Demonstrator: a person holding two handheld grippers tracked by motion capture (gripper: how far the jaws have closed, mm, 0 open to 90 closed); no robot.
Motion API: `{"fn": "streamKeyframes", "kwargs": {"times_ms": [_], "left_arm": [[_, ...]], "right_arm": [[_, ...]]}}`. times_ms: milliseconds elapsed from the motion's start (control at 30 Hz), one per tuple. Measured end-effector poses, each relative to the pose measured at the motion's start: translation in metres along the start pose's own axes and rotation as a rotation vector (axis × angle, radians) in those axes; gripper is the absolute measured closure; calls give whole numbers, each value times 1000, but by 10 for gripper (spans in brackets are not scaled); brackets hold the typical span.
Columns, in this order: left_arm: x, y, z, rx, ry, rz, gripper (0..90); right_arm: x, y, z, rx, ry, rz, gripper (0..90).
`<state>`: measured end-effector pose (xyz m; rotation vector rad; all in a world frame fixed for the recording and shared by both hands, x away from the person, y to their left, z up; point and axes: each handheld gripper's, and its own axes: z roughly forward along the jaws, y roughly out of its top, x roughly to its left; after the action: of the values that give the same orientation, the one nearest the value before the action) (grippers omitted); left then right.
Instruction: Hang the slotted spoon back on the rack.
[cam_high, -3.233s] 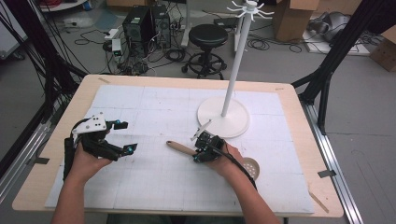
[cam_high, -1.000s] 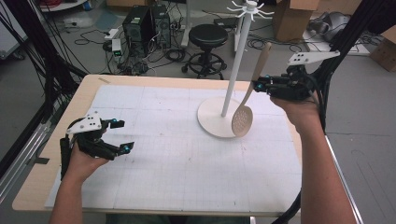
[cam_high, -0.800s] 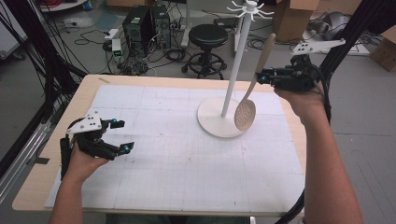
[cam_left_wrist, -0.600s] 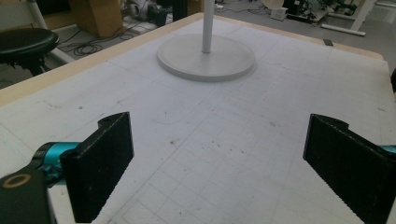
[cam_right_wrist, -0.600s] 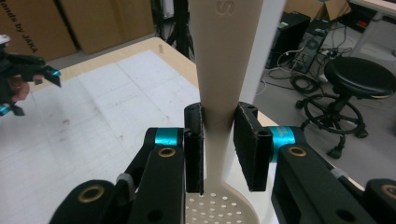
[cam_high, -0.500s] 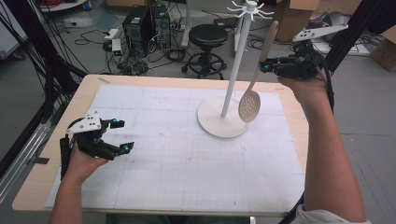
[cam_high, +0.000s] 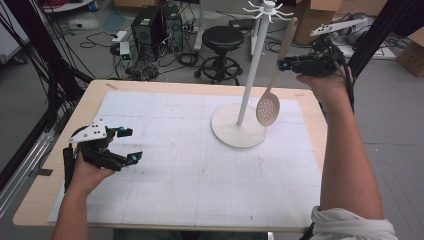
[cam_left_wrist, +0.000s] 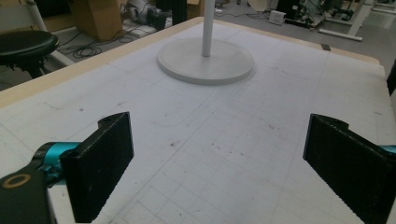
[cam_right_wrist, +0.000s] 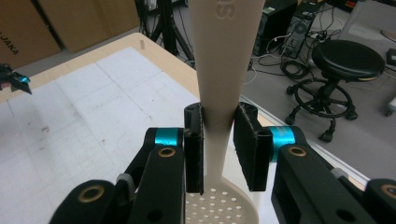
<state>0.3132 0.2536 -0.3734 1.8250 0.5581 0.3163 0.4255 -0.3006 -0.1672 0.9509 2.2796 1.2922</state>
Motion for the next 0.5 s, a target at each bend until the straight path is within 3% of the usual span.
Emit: {"fn": "streamKeyframes", "kwargs": {"times_ms": [500], "left_arm": [[0, 0, -1, -3, 4, -2, 91]], "right_arm": [[3, 9, 11, 24, 14, -15, 736]]}}
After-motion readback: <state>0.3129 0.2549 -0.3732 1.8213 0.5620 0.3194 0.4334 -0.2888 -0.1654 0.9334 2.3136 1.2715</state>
